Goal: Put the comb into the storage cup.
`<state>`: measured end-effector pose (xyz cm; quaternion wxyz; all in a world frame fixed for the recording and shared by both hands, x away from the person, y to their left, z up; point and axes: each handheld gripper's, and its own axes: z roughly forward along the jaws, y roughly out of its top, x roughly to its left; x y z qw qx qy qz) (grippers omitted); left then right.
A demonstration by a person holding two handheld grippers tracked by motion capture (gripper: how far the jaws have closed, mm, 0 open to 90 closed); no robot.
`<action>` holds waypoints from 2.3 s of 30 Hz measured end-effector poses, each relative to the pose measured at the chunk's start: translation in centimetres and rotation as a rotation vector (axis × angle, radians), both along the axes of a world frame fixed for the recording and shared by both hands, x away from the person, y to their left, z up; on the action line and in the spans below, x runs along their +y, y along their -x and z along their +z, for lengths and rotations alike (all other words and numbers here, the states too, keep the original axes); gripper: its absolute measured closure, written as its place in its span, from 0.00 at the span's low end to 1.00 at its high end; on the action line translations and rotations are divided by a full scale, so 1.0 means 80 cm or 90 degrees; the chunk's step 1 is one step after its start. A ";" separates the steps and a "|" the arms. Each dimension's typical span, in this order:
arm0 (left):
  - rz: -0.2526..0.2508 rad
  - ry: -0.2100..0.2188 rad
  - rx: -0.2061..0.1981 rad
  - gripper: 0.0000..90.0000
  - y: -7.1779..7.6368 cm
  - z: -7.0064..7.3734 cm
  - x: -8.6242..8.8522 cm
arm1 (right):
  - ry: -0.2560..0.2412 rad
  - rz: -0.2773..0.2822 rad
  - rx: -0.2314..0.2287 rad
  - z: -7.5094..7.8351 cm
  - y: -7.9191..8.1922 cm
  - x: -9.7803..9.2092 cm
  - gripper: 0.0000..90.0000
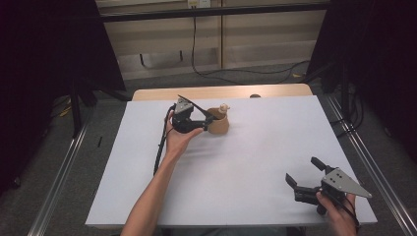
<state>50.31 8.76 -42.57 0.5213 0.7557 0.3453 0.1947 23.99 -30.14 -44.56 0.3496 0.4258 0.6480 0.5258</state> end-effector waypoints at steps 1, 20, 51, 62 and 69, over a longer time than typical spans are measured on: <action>0.002 0.004 0.002 0.07 0.000 -0.001 0.001 | 0.000 0.000 0.000 0.000 0.000 0.000 0.00; -0.005 0.010 -0.027 0.03 0.018 -0.004 0.024 | 0.000 0.002 0.000 0.000 0.000 0.000 0.00; -0.005 0.020 -0.089 0.04 0.063 0.006 0.062 | 0.004 0.002 -0.003 -0.001 -0.003 0.002 0.00; -0.012 -0.001 -0.090 0.04 0.092 0.001 0.079 | 0.003 -0.006 -0.003 -0.001 -0.003 -0.002 0.00; 0.000 0.011 -0.112 0.04 0.117 0.004 0.090 | 0.005 -0.008 -0.003 -0.001 -0.002 -0.001 0.00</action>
